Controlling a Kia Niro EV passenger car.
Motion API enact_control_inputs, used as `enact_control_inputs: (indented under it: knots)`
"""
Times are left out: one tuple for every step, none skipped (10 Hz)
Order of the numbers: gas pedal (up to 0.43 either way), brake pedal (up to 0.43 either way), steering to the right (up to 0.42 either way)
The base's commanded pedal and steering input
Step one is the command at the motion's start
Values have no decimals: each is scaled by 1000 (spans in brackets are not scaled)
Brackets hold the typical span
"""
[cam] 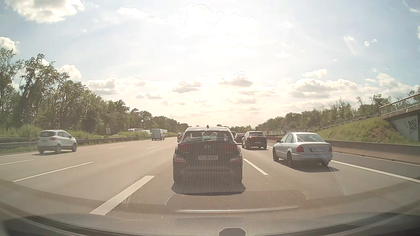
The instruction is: Follow the waypoints while adhering to traffic rules and regulations
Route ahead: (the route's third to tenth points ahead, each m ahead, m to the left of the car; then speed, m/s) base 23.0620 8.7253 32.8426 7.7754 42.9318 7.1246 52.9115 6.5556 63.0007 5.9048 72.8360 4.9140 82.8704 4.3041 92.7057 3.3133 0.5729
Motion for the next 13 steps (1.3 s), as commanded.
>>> enact_control_inputs:
  knots:
    - [118,0,1]
    - [138,0,0]
    - [169,0,0]
    - [197,0,0]
    - [240,0,-2]
    - [248,0,-3]
    - [248,0,-3]
    - [260,0,-3]
    - [260,0,-6]
    - [268,0,-9]
    - [268,0,-9]
    - [280,0,-9]
    - [280,0,-9]
